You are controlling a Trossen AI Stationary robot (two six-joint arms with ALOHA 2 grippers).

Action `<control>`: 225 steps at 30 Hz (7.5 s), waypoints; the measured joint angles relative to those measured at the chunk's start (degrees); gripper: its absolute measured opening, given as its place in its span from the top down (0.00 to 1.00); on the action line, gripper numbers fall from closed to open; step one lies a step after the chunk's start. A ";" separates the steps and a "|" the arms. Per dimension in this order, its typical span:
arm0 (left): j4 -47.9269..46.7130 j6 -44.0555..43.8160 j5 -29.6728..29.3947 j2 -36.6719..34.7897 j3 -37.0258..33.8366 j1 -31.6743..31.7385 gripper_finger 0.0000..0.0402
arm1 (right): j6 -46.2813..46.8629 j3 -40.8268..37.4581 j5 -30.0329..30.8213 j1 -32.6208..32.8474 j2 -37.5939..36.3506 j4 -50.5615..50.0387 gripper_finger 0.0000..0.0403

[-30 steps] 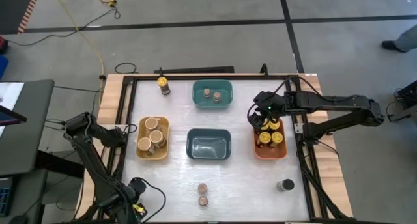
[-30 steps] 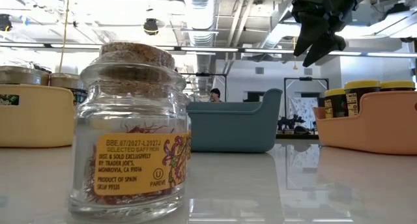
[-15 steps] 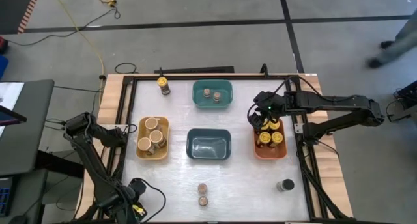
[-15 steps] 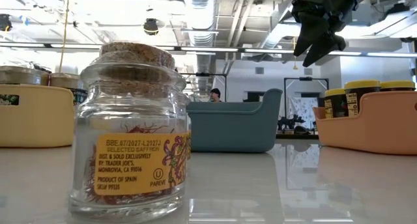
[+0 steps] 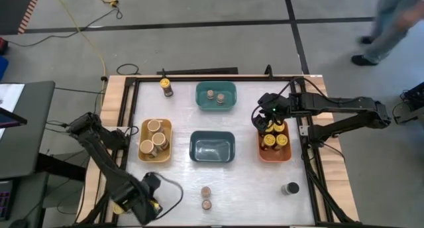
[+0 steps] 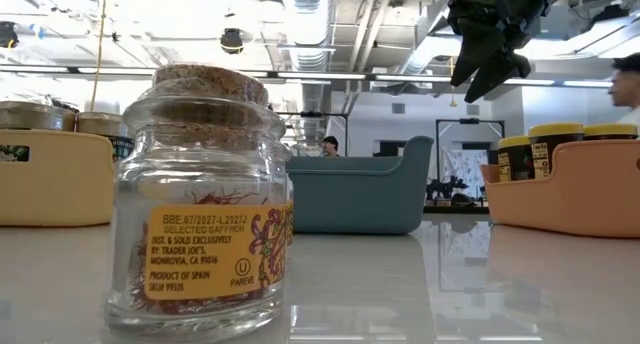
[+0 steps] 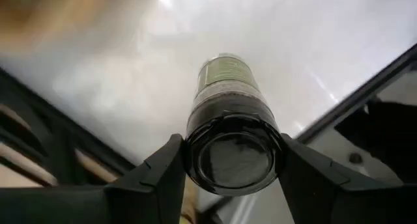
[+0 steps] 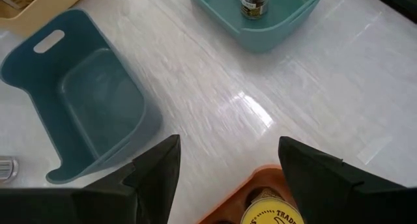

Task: Sort spices by type
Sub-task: Put the black seasoning bottle into the blue bin

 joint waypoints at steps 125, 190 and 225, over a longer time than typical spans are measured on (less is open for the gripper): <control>22.04 49.91 -22.17 -31.46 -23.28 27.83 0.23 | 41.42 40.16 4.76 31.69 26.96 -42.64 0.29; 27.17 45.24 -25.56 -36.17 -24.30 21.36 0.23 | 93.02 3.91 -11.56 64.90 21.51 -12.35 0.44; 21.40 56.35 -25.34 -36.17 -24.30 21.47 0.23 | 19.45 54.22 -3.03 19.54 44.23 -23.08 0.44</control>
